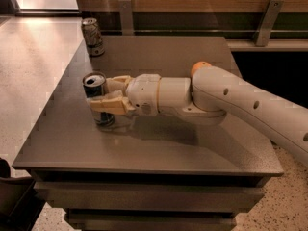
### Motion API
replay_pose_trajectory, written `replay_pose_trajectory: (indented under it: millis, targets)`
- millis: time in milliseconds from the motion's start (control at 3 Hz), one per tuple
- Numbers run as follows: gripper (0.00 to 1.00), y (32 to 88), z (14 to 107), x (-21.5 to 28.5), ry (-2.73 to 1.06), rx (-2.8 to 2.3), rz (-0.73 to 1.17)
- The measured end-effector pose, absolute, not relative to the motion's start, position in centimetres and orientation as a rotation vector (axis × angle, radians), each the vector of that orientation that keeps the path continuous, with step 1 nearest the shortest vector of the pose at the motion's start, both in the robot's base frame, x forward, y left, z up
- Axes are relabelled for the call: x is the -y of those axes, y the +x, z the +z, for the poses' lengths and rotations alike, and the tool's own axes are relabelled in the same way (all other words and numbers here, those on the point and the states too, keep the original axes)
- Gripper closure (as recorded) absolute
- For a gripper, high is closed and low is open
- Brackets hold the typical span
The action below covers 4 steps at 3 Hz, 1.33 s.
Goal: Move redbull can near 7up can
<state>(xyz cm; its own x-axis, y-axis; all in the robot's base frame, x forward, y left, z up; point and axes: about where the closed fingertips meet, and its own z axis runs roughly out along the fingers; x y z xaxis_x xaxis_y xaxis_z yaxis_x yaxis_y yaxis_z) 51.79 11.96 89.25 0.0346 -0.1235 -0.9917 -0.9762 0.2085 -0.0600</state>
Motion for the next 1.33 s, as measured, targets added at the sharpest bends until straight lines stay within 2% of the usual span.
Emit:
replay_pose_trajectory:
  millis: [667, 1333]
  targets:
    - [1.00, 56.2, 93.8, -10.0, -1.151, -1.424, 0.871]
    - [1.00, 63.3, 99.8, -7.7, -1.117, -1.507, 0.748]
